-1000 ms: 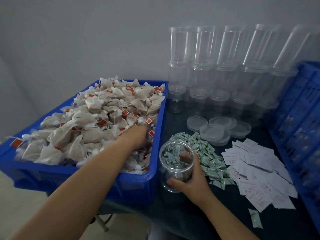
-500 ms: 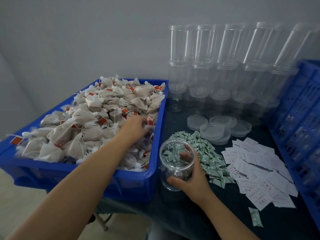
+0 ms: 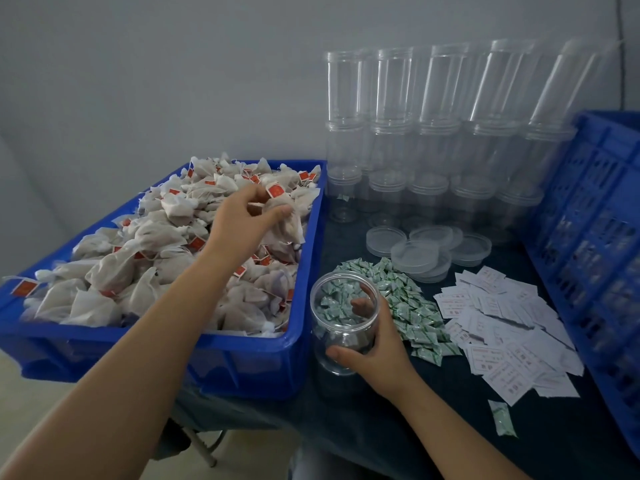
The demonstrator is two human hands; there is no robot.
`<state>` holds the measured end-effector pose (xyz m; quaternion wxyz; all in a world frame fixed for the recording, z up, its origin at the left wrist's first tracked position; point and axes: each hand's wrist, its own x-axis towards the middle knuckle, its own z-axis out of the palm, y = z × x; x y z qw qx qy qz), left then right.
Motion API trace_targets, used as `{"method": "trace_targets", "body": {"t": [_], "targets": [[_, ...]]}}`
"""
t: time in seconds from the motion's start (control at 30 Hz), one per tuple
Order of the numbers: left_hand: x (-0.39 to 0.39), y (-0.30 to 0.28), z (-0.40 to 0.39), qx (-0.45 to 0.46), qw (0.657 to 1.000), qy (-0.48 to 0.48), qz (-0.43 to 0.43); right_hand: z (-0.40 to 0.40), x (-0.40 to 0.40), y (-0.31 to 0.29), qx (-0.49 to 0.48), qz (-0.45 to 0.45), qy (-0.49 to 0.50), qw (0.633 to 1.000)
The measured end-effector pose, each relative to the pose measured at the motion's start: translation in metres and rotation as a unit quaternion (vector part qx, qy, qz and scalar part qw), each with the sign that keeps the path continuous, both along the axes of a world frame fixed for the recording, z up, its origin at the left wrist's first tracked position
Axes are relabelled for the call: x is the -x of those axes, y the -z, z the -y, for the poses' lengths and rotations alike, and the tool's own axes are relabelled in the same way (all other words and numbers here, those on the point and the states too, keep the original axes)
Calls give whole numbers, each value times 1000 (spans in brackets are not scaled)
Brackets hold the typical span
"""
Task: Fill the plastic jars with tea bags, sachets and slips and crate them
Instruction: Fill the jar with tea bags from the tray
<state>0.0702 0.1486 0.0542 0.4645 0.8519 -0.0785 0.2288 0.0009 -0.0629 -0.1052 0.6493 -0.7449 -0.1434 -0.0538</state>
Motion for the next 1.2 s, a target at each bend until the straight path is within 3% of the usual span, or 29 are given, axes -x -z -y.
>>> {"method": "trace_targets", "body": {"t": [0.2, 0.53, 0.8, 0.93, 1.1, 1.2], "targets": [[24, -26, 17, 1, 996, 85, -17, 0, 0, -2, 10, 0, 4, 1000], [49, -12, 56, -228, 950, 204, -58, -1, 0, -3, 10, 13, -5, 1000], [53, 8, 83, -458, 861, 207, -77, -1, -2, -1, 4, 33, 3, 999], [47, 7, 96, -557, 785, 238, -131, -1, -2, -1, 3, 15, 10, 1000], [33, 12, 110, -592, 723, 289, -209, -1, -3, 2, -13, 9, 3, 1000], [28, 18, 115, -569, 730, 284, -252, -1, -4, 4, -25, 0, 1, 1000]]}}
